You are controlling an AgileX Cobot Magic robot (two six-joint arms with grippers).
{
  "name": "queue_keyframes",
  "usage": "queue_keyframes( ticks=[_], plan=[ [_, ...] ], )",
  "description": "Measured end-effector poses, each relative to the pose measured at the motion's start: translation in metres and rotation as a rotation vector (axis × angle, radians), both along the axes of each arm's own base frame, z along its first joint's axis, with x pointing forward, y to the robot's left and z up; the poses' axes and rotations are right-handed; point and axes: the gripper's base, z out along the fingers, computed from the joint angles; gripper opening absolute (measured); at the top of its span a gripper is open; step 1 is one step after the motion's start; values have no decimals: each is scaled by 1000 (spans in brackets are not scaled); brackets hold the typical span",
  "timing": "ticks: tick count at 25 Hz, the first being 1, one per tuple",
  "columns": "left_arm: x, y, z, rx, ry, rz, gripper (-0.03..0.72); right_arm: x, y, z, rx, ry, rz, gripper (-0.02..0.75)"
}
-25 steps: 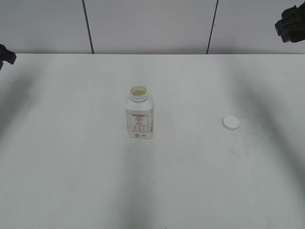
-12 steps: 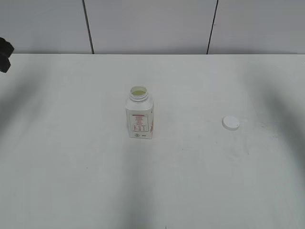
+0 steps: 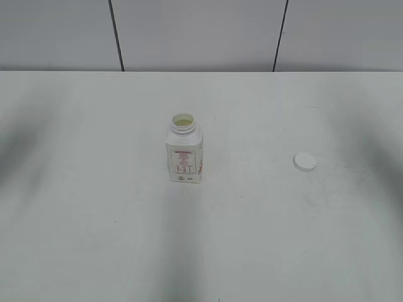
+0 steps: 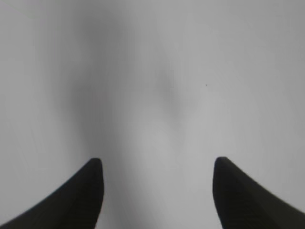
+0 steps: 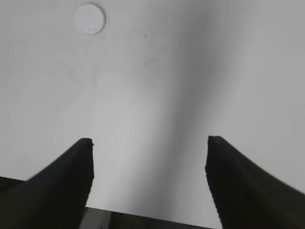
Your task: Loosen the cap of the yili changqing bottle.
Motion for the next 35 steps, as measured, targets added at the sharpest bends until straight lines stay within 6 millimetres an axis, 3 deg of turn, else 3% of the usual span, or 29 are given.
queue_keyframes(
  ticks=[9,18,28,35],
  plan=[
    [-71,-1,0,-15,-2,9,449,-25,3,3,29,6,-28,575],
    [-120,-5,7,-75,-1,27,449,-68,6,-9,37,27,-31,575],
    [-180,-11,12,-150,-108,29,449,-103,8,1,33,-76,-33,575],
    [-212,-12,-7,-173,-233,35,449,-122,9,15,35,-168,-43,575]
  ],
)
